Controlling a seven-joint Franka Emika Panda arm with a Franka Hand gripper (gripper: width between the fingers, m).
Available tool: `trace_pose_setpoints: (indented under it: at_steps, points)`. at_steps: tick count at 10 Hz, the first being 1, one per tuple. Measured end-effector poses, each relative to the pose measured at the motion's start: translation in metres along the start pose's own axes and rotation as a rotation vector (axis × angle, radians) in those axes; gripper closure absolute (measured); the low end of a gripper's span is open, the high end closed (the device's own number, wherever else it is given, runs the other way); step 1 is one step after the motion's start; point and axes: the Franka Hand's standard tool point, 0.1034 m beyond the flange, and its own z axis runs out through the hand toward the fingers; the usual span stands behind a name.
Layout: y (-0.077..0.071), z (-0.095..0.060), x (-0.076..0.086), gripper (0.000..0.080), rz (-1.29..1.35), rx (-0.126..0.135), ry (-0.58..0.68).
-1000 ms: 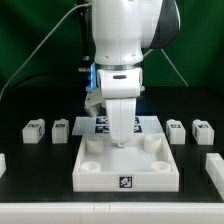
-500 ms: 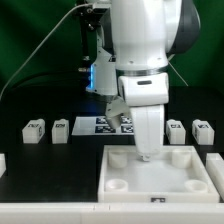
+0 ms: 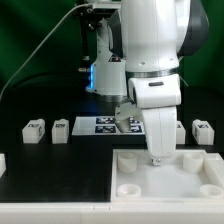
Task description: Assemble one leg
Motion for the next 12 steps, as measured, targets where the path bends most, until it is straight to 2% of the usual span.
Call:
trace_pose_setpoints:
  at_steps: [1, 2, 3, 4, 5, 6, 7, 8, 12]
  points:
    - [-0.0001, 0.0, -0.0001, 0.0743, 0.004, 0.0, 0.0]
    - [-0.0001, 0.0002, -0.0006, 0.0676, 0.006, 0.001, -0.001]
    - [-0.0001, 0.0002, -0.0009, 0.0676, 0.008, 0.001, -0.001]
    - [-0.0001, 0.0002, -0.0011, 0.049, 0.009, 0.001, -0.001]
    - [-0.0001, 0.0002, -0.0013, 0.0353, 0.01, 0.001, -0.001]
    - [-0.0001, 0.0003, -0.0014, 0.0353, 0.011, 0.001, -0.001]
    - [-0.0001, 0.0003, -0.0015, 0.0201, 0.011, 0.001, -0.001]
    - [-0.0001, 0.0003, -0.0016, 0.0166, 0.012, 0.001, -0.001]
    - [-0.0001, 0.0003, -0.0021, 0.0151, 0.013, 0.001, -0.002]
